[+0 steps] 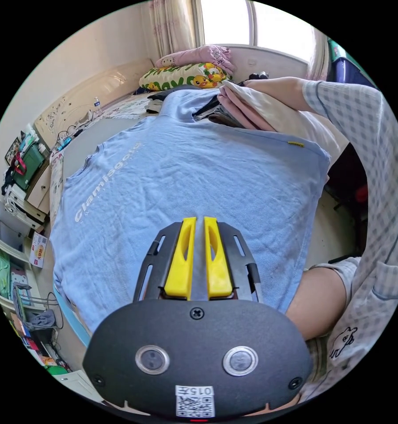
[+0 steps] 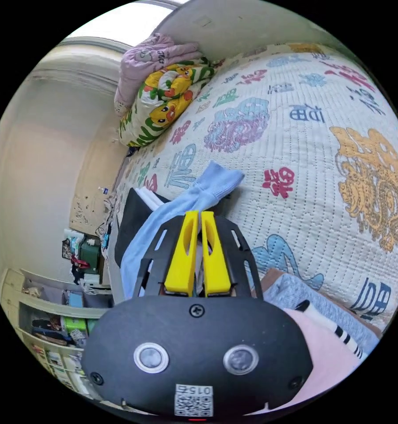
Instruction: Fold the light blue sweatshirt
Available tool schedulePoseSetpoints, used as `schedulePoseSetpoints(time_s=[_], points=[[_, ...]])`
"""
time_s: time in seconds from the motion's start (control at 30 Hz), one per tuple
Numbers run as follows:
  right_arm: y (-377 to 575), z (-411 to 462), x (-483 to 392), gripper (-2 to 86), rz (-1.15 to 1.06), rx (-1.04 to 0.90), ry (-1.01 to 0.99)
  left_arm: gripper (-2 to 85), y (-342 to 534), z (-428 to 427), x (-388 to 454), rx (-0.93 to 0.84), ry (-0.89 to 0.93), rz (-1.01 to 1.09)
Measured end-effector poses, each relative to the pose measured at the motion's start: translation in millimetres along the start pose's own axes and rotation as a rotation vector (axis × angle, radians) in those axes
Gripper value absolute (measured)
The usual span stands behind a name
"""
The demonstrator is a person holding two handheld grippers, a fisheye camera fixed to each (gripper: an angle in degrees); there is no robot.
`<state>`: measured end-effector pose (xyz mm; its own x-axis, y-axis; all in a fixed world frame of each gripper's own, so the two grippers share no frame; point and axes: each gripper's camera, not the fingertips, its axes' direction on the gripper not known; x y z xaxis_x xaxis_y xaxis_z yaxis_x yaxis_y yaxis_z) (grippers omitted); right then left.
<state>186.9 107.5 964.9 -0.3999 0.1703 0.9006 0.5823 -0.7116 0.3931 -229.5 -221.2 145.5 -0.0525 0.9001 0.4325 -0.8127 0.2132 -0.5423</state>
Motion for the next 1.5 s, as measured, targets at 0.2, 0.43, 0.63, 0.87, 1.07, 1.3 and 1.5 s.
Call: schedulePoseSetpoints(time_s=[0.2,0.43,0.63,0.87,1.07,1.3,1.5], points=[[26.8,-77.1,-140.7,-0.1,-0.361,0.258,0.026,2.5,0.7,0.5,-26.0,-0.002,0.066,-0.052],[125.2,-191.1,-394.8,-0.7,-1.06,0.156,-0.51,2.3,9.1,6.0,-79.7,0.006,0.265,-0.176],[320.5,-217.3,-458.5,-0.6,-1.541,-0.308,-0.677,5.3,63.6,-22.7,-145.0,0.209,0.33,-0.439],[411.5,-192.2,-422.7,-0.3,-1.561,-0.439,-0.367,10.4,112.7,-52.2,-192.6,0.202,0.254,-0.492],[336.8,-220.1,-450.0,0.2,-1.319,-0.461,-0.356,11.2,94.2,-29.8,-182.6,0.174,0.517,-0.383],[298.7,-248.3,-484.8,0.3,-1.32,-0.402,-0.271,8.9,52.8,8.8,-161.2,0.091,0.534,-0.394],[264.7,-266.9,-518.2,0.2,-1.394,-0.42,-0.25,1.7,70.6,-23.1,-172.6,0.167,0.52,-0.422]])
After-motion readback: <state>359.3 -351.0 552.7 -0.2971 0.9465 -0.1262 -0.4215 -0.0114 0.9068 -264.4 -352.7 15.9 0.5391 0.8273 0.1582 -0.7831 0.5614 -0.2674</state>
